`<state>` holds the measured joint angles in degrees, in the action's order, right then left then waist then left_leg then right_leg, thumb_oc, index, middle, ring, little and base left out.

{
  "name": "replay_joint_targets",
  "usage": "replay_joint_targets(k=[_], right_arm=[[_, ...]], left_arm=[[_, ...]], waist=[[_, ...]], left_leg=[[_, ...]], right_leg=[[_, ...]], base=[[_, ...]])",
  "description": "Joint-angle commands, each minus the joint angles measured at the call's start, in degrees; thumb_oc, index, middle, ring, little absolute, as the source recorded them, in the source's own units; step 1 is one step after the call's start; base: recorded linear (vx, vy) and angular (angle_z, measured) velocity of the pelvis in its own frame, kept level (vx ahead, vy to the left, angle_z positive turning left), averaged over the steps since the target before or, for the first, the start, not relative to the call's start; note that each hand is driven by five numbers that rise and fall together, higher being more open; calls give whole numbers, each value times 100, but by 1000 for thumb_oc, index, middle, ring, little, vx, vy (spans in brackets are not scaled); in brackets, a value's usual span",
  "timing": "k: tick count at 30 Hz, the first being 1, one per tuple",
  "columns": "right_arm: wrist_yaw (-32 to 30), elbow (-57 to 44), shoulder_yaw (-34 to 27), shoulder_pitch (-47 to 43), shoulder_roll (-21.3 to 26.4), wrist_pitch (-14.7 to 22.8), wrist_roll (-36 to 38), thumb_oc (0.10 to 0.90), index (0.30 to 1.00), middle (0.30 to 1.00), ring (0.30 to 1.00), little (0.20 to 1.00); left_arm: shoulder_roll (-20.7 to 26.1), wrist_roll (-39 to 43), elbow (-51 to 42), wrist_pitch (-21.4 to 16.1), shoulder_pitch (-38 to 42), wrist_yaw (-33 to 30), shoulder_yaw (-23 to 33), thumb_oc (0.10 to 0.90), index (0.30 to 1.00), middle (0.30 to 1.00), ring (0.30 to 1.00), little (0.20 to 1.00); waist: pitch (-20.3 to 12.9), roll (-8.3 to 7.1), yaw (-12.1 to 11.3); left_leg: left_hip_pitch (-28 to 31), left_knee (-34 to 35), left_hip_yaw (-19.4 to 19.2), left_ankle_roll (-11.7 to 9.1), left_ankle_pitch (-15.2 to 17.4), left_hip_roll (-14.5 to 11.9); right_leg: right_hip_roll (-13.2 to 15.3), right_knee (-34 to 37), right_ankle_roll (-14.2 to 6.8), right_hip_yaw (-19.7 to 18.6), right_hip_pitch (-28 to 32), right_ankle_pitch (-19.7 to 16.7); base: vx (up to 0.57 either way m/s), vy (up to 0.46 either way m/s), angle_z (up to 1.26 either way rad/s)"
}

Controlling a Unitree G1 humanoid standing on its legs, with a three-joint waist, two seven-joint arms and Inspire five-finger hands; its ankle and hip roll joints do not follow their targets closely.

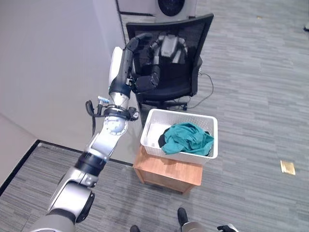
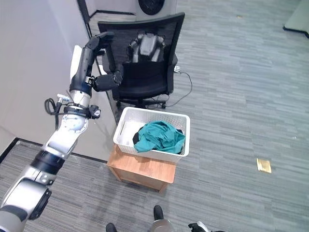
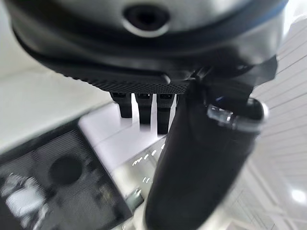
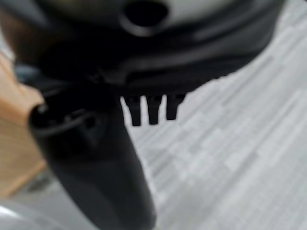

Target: Pick up bed clothes into laundry basket.

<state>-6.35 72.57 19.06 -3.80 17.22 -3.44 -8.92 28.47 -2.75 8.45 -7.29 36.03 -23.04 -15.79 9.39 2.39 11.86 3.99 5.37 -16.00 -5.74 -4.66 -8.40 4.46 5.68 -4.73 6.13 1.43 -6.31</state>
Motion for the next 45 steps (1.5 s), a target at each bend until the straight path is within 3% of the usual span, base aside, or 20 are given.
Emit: replay_joint_targets(k=[1,6,12,18,26,29,39,40,45], right_arm=[[126,174,-17,102,106,33,136,800,900,900,900,900],[247,199,-205,250,133,68,110,800,900,900,900,900],[307,285,-432,137,335,33,25,800,900,900,900,900],[199,166,-420,-123,436,-7,-38,800,900,900,900,900],[-142,-511,-491,-998,932,75,123,800,900,900,900,900],[-419,-1294,-615,-1308,1035,181,447,800,900,900,900,900],[-842,-3208,-984,-445,613,470,370,800,900,900,900,900],[-854,-3430,-1031,-497,611,357,353,800,900,900,900,900],[-1077,-3269,-779,-564,334,406,303,800,900,900,900,900]], left_arm=[[430,-113,-3,-435,-71,-641,1367,800,900,900,900,900],[235,191,-598,-693,-1468,-343,2024,800,900,900,900,900],[-109,758,-867,-804,-2830,488,2092,800,900,900,900,900],[-398,1536,-528,-737,-3178,1023,1803,800,900,900,900,900],[-550,1475,196,-549,-3332,1165,1281,800,900,900,900,900],[-828,1493,532,-438,-3517,1196,1014,800,900,900,900,900],[-1202,1262,1366,-99,-3855,1243,770,800,900,900,900,900],[-1191,1268,1450,-68,-3839,1214,788,800,900,900,900,900],[-1248,1392,1526,-107,-3800,1037,680,800,900,900,900,900]], waist=[[-276,-115,-308],[-332,-189,-526],[-366,-261,-774],[-386,-277,-876],[-416,-296,-977],[-434,-298,-978],[-445,-296,-845],[-462,-303,-836],[-443,-295,-848]], left_leg=[[182,-37,135,-282,211,-297],[195,-37,226,-258,230,-275],[189,-37,354,-229,239,-256],[179,-37,416,-214,230,-256],[200,-37,442,-213,226,-258],[210,-37,441,-189,234,-259],[217,-37,393,-116,283,-218],[215,-37,392,-118,287,-223],[213,-37,433,-93,309,-202]], right_leg=[[241,-68,-424,299,161,601],[246,-68,-408,358,238,623],[261,-68,-391,492,343,646],[271,-68,-385,552,395,650],[275,-68,-376,593,443,652],[281,-68,-374,578,442,643],[295,-68,-381,472,393,625],[297,-68,-383,473,392,633],[295,-68,-381,451,368,625]], base=[[5,11,5],[-2,10,8],[-9,15,22],[-7,7,9],[-1,2,1],[0,0,0],[-1,8,-2],[0,0,0],[1,5,-2]])
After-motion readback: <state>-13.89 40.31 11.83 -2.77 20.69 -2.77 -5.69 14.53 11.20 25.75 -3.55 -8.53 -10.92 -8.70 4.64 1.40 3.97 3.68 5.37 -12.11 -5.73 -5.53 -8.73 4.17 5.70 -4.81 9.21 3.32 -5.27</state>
